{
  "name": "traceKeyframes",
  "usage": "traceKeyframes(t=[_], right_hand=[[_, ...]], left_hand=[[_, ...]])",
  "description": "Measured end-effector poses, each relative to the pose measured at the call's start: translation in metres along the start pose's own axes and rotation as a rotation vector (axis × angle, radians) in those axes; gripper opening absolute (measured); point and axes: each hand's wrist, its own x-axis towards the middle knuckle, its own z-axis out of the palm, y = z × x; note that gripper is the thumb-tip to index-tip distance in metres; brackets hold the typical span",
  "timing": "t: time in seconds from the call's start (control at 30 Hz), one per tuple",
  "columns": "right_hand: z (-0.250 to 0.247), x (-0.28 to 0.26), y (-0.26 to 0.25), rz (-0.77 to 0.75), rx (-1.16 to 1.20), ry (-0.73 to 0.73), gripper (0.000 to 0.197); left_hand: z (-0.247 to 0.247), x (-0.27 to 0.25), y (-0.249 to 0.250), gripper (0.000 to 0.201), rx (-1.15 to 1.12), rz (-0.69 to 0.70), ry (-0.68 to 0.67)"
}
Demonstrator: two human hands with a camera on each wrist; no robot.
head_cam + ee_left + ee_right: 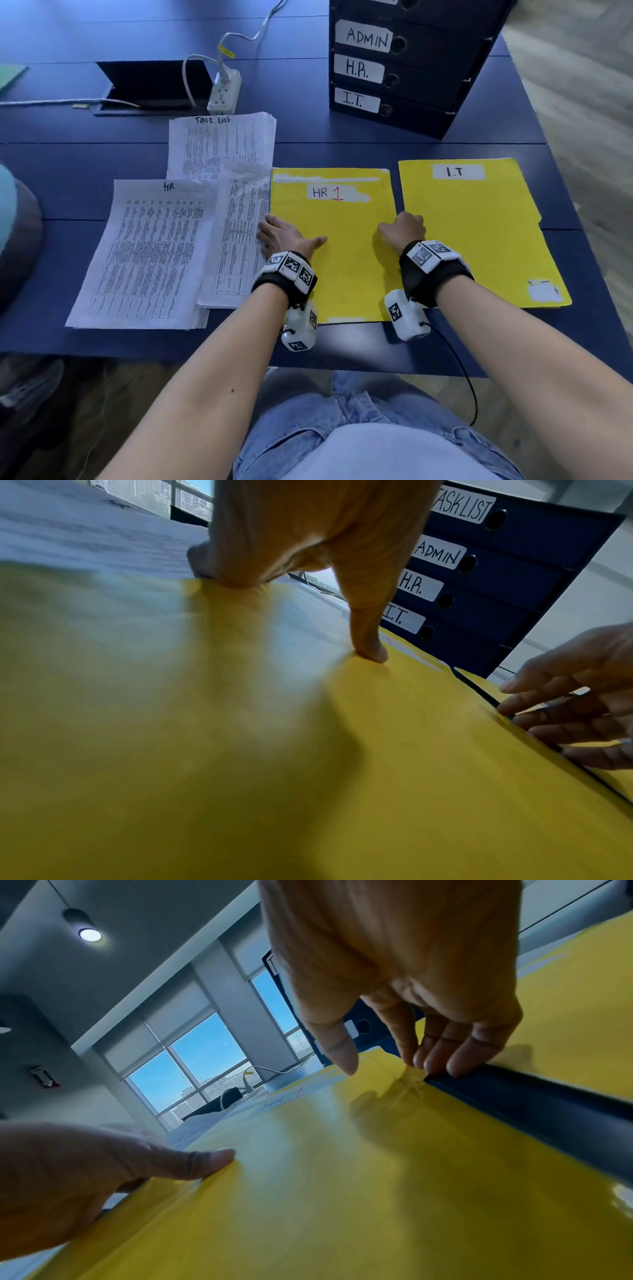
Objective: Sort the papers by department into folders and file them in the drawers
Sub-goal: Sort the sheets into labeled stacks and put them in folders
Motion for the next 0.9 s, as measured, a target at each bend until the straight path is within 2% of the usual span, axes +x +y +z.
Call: traceKeyframes(t=[0.07, 0.13, 0.23, 0.33, 0.47, 0.6, 0.73, 0.83, 0.9], right_hand=[[0.001, 0.000, -0.003, 0.027, 0.028, 0.005, 0.024], [0.003, -0.002, -0.006, 0.017, 0.002, -0.010, 0.033], [0.005, -0.006, -0.007, 0.022, -0.031, -0.016, 0.029], [0.006, -0.012, -0.007, -0.009, -0.065, -0.025, 0.042], [0.010, -0.017, -0.010, -0.003, -0.080, -0.013, 0.046], [0.010, -0.013, -0.013, 0.137, 0.063, -0.024, 0.054], [0.003, -0.013, -0.014, 0.235, 0.264, -0.047, 0.067], [-0.005, -0.017, -0.012, 0.163, 0.420, -0.041, 0.059], [-0.012, -0.026, -0.011, 0.080, 0.433, -0.028, 0.050]], left_hand=[[-0.001, -0.001, -0.004, 0.118, -0.008, 0.015, 0.001], [-0.003, -0.001, -0.005, 0.115, -0.017, 0.018, 0.000], [-0.004, 0.000, -0.008, 0.114, -0.014, 0.028, -0.003], [-0.004, -0.001, -0.011, 0.114, -0.030, 0.046, -0.016], [-0.007, 0.001, -0.016, 0.105, -0.125, 0.059, -0.040], [-0.010, 0.001, -0.023, 0.096, -0.263, 0.083, -0.063], [-0.009, -0.001, -0.029, 0.094, -0.294, 0.097, -0.096], [-0.010, 0.000, -0.027, 0.092, -0.274, 0.085, -0.097], [-0.012, -0.002, -0.023, 0.088, -0.253, 0.068, -0.086]])
